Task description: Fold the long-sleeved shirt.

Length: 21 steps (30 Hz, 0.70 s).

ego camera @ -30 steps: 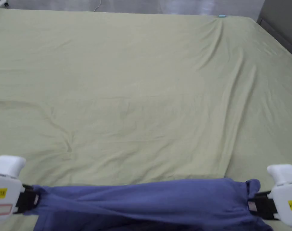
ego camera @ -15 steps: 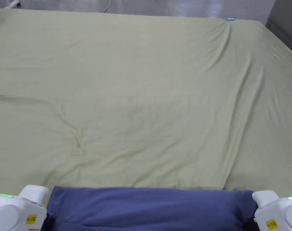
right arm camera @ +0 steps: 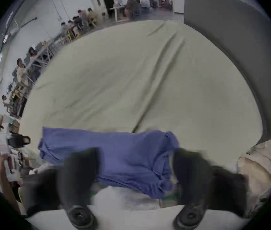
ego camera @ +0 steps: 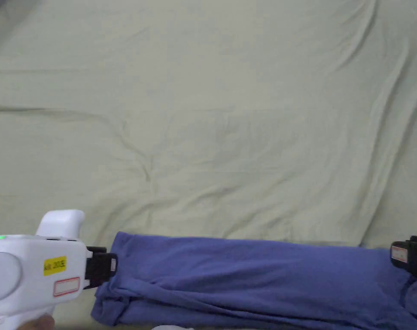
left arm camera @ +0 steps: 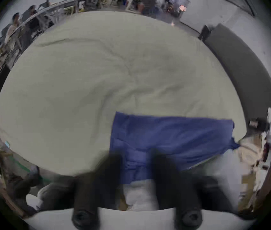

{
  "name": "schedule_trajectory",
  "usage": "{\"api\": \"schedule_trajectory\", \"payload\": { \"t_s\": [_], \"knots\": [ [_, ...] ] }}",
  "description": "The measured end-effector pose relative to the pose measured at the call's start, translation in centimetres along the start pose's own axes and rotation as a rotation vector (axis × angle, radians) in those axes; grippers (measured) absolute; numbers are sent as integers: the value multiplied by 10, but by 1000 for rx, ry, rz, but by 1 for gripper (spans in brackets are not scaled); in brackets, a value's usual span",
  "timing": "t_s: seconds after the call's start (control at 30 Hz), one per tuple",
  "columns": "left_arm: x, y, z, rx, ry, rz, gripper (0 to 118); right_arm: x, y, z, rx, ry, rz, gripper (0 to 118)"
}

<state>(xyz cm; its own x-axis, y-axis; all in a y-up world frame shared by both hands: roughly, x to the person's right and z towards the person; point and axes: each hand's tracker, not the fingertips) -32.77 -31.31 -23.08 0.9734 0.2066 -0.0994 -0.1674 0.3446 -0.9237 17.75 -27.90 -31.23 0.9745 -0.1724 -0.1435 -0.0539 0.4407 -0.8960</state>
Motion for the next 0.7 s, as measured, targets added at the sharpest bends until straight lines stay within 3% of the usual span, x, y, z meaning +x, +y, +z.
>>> {"api": "schedule_trajectory", "payload": {
  "t_s": [0.03,0.07,0.1,0.17,0.2,0.23,0.27,0.4,0.47,0.57,0.7],
  "knots": [
    [-2,-2,-8,14,-16,22,0,-5,-1,-9,-31,5,2,10],
    [-7,-2,-16,-27,-97,43,0,-8,-9,-21,-65,42,-46,0],
    [-14,0,-20,-30,-173,82,0,-9,-10,-26,-50,18,-13,0],
    [-40,6,-24,38,-277,195,5,-13,-13,-36,-76,113,-25,0],
    [-51,6,-25,56,-316,213,42,-13,-15,-40,-82,145,-45,0],
    [-65,7,-33,6,-397,188,107,-12,-16,-43,-86,174,-60,0],
    [-78,7,-44,-61,-411,185,118,-13,-15,-45,-89,186,-48,0],
    [-131,-4,-70,-58,-326,199,117,-13,-12,-49,-68,213,19,0],
    [-133,3,-98,-142,-459,264,118,-12,-7,-50,-65,319,-4,0],
    [-134,11,-108,-114,-506,287,118,-4,-2,-59,-54,436,-52,0],
    [-147,12,-117,-100,-672,383,118,-7,-2,-66,-40,491,-37,0]
  ]
}}
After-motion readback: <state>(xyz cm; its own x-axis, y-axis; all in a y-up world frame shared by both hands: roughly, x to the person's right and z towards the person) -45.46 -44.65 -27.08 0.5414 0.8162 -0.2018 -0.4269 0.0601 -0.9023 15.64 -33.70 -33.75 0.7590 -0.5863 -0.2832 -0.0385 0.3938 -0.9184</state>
